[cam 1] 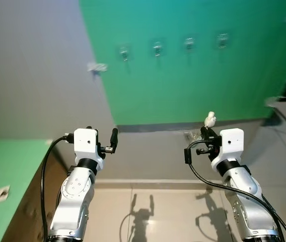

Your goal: Hang keys on a hook

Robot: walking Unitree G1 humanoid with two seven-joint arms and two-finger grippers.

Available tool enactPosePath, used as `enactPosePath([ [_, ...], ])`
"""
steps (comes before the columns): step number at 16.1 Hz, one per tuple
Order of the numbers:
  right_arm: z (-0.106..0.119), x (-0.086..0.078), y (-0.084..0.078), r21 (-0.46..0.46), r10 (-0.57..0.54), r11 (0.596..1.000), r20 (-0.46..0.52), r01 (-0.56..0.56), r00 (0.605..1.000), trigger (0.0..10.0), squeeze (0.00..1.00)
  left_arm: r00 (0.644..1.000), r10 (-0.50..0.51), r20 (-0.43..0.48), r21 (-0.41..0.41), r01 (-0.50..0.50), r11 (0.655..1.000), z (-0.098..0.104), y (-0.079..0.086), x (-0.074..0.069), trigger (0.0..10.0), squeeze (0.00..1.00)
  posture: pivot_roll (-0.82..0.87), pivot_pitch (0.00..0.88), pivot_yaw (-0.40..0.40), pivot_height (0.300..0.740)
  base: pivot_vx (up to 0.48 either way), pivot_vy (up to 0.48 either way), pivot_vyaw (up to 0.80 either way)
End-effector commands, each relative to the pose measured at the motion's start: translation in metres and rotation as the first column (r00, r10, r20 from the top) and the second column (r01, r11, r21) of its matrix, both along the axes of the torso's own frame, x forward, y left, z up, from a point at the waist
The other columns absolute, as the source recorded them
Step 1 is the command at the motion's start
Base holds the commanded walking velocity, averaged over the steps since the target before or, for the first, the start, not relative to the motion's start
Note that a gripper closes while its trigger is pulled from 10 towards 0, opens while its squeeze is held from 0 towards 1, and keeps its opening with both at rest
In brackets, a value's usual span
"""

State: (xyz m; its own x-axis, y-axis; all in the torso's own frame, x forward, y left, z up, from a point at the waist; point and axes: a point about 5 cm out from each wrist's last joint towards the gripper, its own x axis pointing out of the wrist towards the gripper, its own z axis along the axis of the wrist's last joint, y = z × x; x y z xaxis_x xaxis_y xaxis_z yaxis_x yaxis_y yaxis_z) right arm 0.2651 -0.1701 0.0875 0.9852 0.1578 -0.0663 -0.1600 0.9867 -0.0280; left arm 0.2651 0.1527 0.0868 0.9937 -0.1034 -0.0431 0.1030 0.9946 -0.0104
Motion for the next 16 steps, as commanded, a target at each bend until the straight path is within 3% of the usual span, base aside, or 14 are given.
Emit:
enactPosePath([
  [1,0.007,0.002,0.005,0.01,0.019,1.0,0.037,-0.019,0.999,0.0,0.0,0.999,-0.005,0.032,0.004,0.005,1.0,0.008,-0.001,0.003,10.0,1.0,-0.22,0.0,0.134,0.736,0.322,0.356,0.0],
  [3,0.007,0.003,0.007,0.012,0.023,1.0,0.037,-0.024,0.999,0.0,0.0,0.999,-0.028,0.044,0.016,0.028,0.999,0.01,-0.004,0.005,10.0,1.0,-0.22,0.0,0.135,0.736,0.337,0.341,0.0],
  [14,0.003,0.004,0.013,0.018,0.048,0.999,0.028,-0.048,0.998,0.0,0.0,0.99,-0.138,0.025,0.092,0.135,0.987,0.016,-0.02,0.016,10.0,1.0,-0.22,0.0,0.14,0.736,0.467,0.0,0.0],
  [16,0.005,0.006,0.016,0.024,0.07,0.997,0.024,-0.071,0.997,0.0,0.0,0.987,-0.156,0.029,0.115,0.152,0.982,0.016,-0.025,0.015,10.0,1.0,-0.23,0.0,0.143,0.736,0.0,0.0,0.0],
])
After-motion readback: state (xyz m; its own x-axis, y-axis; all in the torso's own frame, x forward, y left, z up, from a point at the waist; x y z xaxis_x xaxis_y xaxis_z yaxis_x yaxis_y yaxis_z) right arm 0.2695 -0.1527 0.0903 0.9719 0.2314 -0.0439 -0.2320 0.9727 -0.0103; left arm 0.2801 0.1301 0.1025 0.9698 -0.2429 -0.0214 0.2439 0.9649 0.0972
